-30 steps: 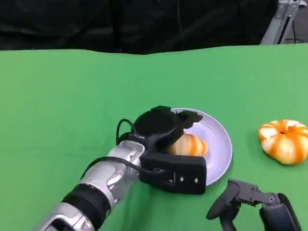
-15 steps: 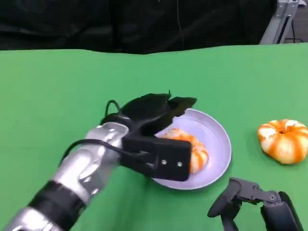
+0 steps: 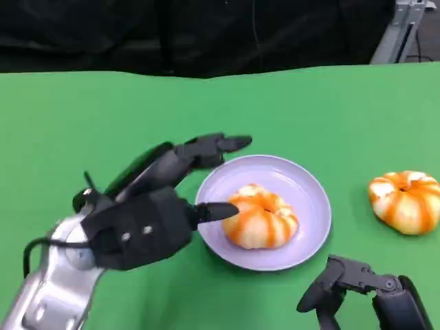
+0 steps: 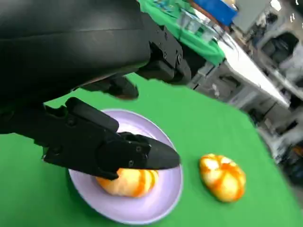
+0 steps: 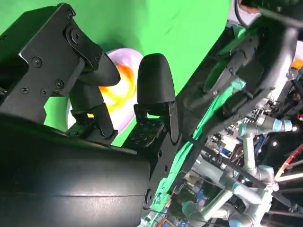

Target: Grasp the bread from the table and place it into the plate.

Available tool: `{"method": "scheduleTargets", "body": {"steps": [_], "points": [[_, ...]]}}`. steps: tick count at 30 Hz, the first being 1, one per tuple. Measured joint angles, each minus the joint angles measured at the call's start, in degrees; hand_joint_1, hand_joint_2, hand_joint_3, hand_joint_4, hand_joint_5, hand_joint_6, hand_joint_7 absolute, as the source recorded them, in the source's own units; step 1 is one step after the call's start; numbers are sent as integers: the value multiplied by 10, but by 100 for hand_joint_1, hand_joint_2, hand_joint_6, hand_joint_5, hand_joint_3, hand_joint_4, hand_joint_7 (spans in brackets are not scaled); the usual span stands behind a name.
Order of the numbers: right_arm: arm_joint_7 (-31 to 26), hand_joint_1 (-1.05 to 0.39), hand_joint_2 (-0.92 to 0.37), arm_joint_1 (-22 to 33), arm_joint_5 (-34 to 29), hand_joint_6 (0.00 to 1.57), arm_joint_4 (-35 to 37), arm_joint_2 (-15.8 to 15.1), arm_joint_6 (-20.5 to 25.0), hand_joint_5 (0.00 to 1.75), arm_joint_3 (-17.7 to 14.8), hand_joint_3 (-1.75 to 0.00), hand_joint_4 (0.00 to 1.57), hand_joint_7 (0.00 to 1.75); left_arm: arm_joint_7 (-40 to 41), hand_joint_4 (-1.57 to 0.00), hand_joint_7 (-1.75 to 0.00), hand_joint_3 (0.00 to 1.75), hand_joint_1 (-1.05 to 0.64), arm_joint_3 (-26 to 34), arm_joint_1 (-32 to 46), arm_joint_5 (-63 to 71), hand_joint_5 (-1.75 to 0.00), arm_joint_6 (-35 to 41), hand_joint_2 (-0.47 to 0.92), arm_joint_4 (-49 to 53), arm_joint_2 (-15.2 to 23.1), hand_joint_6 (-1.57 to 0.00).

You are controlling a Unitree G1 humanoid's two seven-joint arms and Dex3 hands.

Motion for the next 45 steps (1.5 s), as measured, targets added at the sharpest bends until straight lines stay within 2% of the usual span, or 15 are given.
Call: {"method": "scheduleTargets", "body": {"steps": [1, 2, 4, 7, 8, 13, 17, 21, 25, 28, 45], "points": [[0, 6, -22, 0, 0, 88, -1, 0, 0, 153, 0, -145, 84, 127, 9, -72, -59, 77, -4, 17, 16, -29, -110, -22, 64, 0, -10, -84], [0, 6, -22, 1, 0, 88, -1, 0, 0, 153, 0, -145, 84, 127, 17, -73, -63, 85, -2, 33, 33, -58, -114, -49, 60, 0, -22, -84], [0, 6, -22, 2, 0, 88, -1, 0, 1, 153, 1, -145, 85, 127, 24, -81, -92, 117, 2, 52, 57, -95, -132, -90, 45, 1, -36, -86], [0, 6, -22, 5, -1, 88, -7, 2, 4, 153, 2, -144, 85, 127, 34, -85, -103, 130, 4, 79, 105, -122, -138, -143, 39, -4, -39, -87], [0, 6, -23, 6, -1, 88, -7, 2, 5, 153, 2, -144, 85, 127, 37, -87, -111, 135, 5, 84, 119, -127, -146, -152, 37, -5, -39, -86], [1, 7, -23, 6, -1, 88, -8, 3, 8, 153, 6, -143, 85, 127, 61, -84, -127, 137, 4, 104, 214, -130, -156, -181, 40, -38, -44, -82], [1, 7, -22, 6, -1, 88, -9, 2, 10, 153, 6, -143, 86, 127, 69, -81, -141, 137, 1, 109, 274, -149, -163, -173, 43, -63, -58, -78], [2, 7, -22, 6, 1, 88, -9, 0, 10, 153, 2, -144, 86, 126, 69, -81, -153, 142, -2, 108, 314, -161, -172, -165, 40, -85, -69, -77], [3, 6, -22, 6, 6, 88, -9, -3, 9, 152, -5, -143, 86, 126, 76, -82, -159, 145, -4, 108, 323, -161, -175, -167, 39, -77, -83, -75], [4, 5, -23, 6, 7, 88, -9, -5, 9, 152, -6, -142, 86, 125, 78, -82, -163, 141, -6, 109, 324, -162, -175, -169, 40, -67, -88, -73], [5, 3, -23, 12, 4, 88, -13, -8, 9, 153, -8, -141, 85, 125, 78, -84, -162, 147, -5, 113, 323, -162, -175, -198, 36, -37, -91, -76]]}}
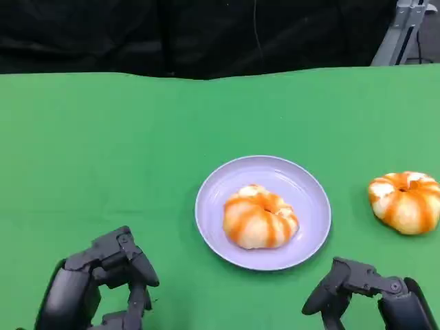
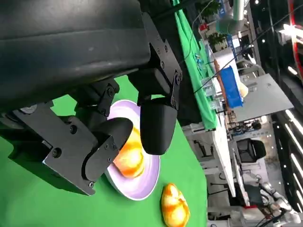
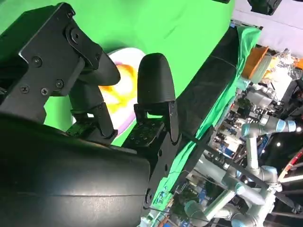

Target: Grasp the bread from the table and place it into the plate.

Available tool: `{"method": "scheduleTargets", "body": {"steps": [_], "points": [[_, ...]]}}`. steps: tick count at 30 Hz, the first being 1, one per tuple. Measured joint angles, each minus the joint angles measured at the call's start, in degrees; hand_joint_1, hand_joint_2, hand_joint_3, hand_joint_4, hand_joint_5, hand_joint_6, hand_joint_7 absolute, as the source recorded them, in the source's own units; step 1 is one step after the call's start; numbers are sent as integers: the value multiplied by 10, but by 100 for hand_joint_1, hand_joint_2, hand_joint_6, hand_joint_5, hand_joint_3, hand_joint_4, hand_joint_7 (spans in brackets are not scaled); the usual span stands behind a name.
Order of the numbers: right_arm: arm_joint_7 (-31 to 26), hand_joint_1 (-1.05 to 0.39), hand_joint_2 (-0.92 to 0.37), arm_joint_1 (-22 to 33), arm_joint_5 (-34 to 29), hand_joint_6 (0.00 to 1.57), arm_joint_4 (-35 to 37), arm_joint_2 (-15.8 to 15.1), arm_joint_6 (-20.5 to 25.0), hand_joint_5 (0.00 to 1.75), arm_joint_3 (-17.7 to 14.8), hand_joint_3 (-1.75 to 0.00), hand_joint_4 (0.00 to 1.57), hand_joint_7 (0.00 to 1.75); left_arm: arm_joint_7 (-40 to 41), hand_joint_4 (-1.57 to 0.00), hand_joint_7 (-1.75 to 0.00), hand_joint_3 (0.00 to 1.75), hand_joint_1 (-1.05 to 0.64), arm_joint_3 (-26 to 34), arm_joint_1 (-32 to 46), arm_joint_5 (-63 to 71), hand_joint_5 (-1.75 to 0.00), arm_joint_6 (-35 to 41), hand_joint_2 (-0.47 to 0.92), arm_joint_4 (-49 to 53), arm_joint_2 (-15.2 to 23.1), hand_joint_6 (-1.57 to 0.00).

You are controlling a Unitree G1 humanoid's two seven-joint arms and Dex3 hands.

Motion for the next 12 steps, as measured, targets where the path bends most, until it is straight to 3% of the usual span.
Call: {"method": "scheduleTargets", "body": {"steps": [12], "points": [[0, 2, -24, 0, -6, 89, -7, -6, 0, 151, -4, -140, 86, 124, 0, -83, -162, 145, -7, -5, -2, 1, -175, -9, 36, 7, 0, -76]]}}
